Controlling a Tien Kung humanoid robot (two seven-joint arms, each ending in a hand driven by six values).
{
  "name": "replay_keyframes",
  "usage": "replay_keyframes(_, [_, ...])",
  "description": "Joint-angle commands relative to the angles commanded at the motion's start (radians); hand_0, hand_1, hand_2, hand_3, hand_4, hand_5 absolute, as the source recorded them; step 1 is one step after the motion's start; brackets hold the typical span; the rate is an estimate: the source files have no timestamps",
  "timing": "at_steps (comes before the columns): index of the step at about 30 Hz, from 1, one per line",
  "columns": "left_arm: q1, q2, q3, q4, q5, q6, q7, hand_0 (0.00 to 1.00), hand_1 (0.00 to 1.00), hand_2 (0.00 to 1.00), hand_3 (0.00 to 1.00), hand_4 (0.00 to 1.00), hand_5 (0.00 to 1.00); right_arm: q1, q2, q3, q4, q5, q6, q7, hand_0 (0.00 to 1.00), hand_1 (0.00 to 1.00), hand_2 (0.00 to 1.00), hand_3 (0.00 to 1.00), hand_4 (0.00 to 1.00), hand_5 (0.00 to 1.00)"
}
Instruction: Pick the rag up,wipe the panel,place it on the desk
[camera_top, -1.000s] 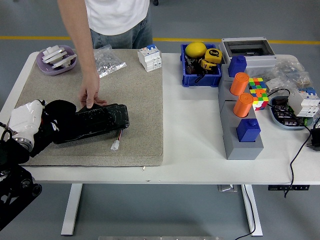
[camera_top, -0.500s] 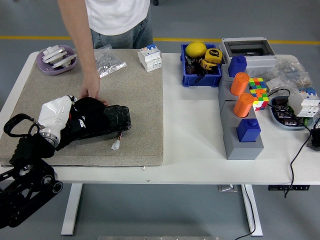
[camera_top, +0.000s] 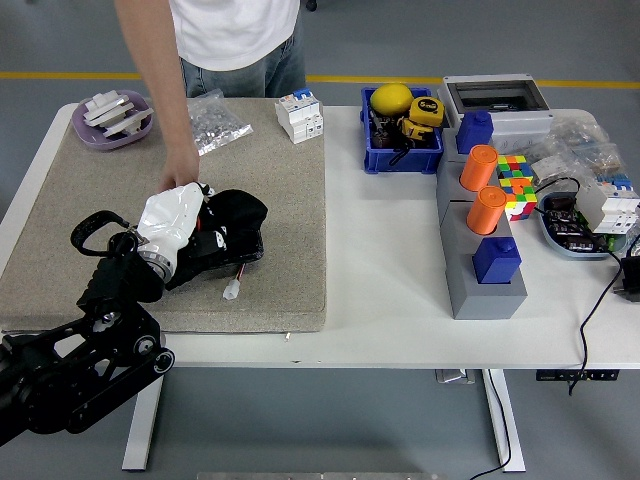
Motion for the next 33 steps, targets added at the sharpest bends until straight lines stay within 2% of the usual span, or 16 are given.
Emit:
replay_keyframes(7, [-0.021,-0.024,0.039,0.014,-0.013,-0.003,0.001,0.222,0.172,0.481,0.445,0.118,0.002,0.001,-0.001,0.000,0.000,0.000,0.000,0.000,0.714,0.350,0.628,0.627,0.998,0.586])
replay_keyframes(16, [-0.001,-0.011,0.042,-0.017,0.009,-0.009,0.011,0.221,0.172,0.481,0.445,0.121,0.002,0.001,-0.004,-0.003,-0.003,0.007,0.001,-0.001,0.715,0.348,0.628,0.628,0.998,0.588])
replay_keyframes(21, [0.021,0.015,0.014,-0.022,0.025,-0.010,0.016,0.222,0.171,0.481,0.446,0.122,0.002,0.002,-0.003,0.008,-0.004,0.000,0.000,-0.001,0.713,0.347,0.628,0.628,0.998,0.590])
replay_keyframes(33, [0.121,0.108,-0.092,-0.051,0.066,-0.013,0.018,0.222,0.170,0.480,0.446,0.124,0.002,-0.006,-0.003,0.028,-0.007,-0.007,0.000,0.000,0.712,0.346,0.628,0.628,0.998,0.590])
